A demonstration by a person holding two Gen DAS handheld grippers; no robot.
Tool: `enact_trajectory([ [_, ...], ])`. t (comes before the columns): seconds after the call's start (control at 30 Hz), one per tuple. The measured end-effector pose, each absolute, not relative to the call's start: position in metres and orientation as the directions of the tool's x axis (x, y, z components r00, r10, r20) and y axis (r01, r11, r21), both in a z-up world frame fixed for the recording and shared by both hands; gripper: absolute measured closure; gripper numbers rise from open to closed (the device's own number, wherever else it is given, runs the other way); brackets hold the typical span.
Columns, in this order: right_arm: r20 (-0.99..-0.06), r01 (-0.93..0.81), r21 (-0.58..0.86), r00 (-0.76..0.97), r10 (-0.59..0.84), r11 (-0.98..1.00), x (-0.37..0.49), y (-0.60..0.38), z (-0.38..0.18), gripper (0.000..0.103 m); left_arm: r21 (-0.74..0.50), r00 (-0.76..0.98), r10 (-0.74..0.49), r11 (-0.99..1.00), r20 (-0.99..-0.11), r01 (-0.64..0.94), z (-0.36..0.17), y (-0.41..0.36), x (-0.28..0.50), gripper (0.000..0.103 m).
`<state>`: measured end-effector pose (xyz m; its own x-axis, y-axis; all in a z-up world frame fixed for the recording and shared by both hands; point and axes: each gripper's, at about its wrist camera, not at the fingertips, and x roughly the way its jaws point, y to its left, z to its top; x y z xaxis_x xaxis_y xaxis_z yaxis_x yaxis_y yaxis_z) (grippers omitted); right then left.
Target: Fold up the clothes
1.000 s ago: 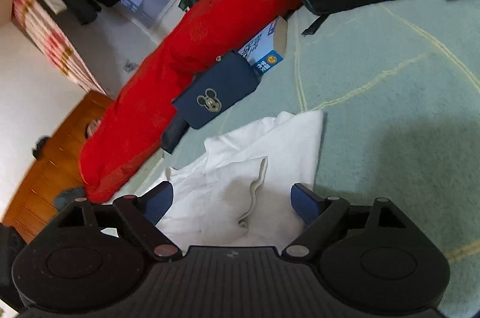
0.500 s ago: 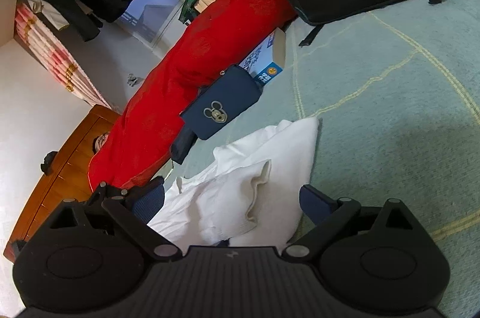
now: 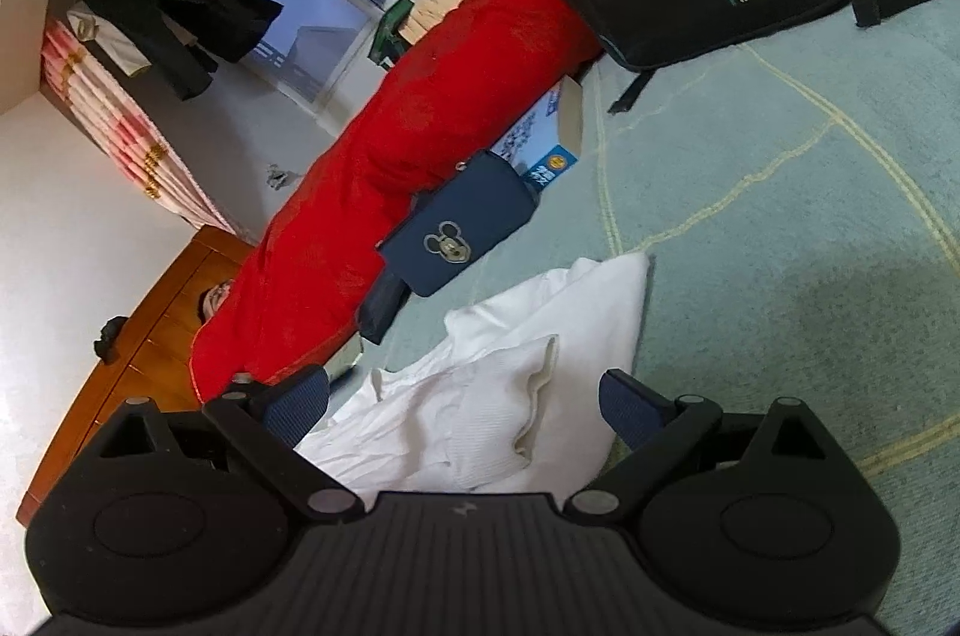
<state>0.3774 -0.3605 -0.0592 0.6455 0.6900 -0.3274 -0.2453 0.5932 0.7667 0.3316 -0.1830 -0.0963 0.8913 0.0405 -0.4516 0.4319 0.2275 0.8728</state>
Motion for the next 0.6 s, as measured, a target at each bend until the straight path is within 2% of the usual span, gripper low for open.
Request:
enact_trajectory([
  [0.07,-0.326,-0.246,0.767,0.646,0.690,0.592,0.377,-0.361,-0.059,0.004,0.867,0.884,0.047,0.222,-0.466,0.445,-0.100,-0.191,0.335,0.052],
  [0.13,-0.326,-0.244,0.768,0.647,0.690,0.592,0.377,-0.361,-0.059,0.004,0.841,0.859,0.055,0.245,-0.508,0.482,-0.101,-0.193,0.339,0.081],
  [0.2,-0.325,-0.241,0.771,0.647,0.690,0.589,0.378,-0.362,-0.060,0.004,0.808,0.839,0.048,0.302,-0.543,0.506,-0.094,-0.189,0.340,0.093],
  [0.4,-0.322,-0.248,0.770,0.645,0.694,0.588,0.377,-0.362,-0.059,0.004,0.669,0.776,0.006,0.512,-0.630,0.539,-0.055,-0.164,0.348,0.097],
  [0.6,-0.336,-0.266,0.756,0.627,0.703,0.598,0.378,-0.356,-0.059,0.004,0.675,0.801,0.094,0.600,-0.592,0.429,-0.032,-0.121,0.358,0.099],
])
